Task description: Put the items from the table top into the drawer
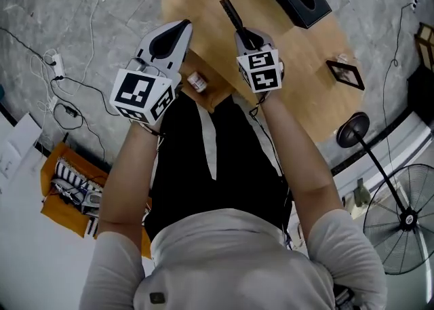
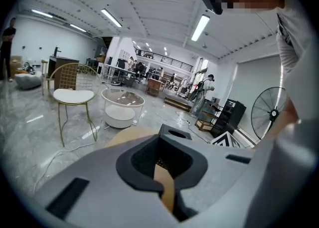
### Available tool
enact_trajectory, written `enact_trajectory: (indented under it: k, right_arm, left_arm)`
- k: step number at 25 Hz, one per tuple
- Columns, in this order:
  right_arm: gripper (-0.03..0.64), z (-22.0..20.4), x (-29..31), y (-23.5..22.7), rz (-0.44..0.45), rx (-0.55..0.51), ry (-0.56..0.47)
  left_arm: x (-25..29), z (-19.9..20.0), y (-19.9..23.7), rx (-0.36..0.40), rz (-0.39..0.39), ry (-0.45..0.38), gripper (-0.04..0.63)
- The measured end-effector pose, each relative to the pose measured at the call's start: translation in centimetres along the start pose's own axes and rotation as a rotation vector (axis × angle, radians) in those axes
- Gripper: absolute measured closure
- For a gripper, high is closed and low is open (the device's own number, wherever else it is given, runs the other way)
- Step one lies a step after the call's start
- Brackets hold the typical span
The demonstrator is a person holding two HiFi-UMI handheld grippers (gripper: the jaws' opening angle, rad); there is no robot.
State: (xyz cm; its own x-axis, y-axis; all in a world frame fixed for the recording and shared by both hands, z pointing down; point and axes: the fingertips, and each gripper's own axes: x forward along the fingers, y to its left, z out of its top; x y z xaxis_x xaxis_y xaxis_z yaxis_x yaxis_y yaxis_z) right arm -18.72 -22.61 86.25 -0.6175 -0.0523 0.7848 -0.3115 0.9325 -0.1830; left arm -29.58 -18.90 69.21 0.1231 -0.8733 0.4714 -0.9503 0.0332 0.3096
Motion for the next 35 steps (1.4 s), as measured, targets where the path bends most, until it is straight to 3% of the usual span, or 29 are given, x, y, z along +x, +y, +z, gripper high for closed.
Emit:
enact_trajectory:
  k: [10, 19, 28, 35]
  right_arm:
    - [0.551, -5.1, 0.5, 9.8, 0.134, -0.136, 0.080]
    - [0.551, -9.6, 2.8, 17.2, 0.188, -0.199, 0.121]
    - [0.551, -14.9, 6.1, 20.2, 0.186, -0.228, 0.171]
    - [0.551, -18.9, 8.9, 19.8, 0.147, -0.242, 0.231]
  left_arm:
    - [-8.9, -6.2, 1.6, -0.105, 0.139, -0.016, 0.586]
    - [-14.8, -13.5, 2.6, -0.162, 0.181, -0.021, 0.586]
    - [-17.7, -19.9, 2.9, -0.207, 0.194, -0.014, 0.586]
    - [-17.9, -23.7, 3.3, -0.232, 0.191, 0.004, 0.586]
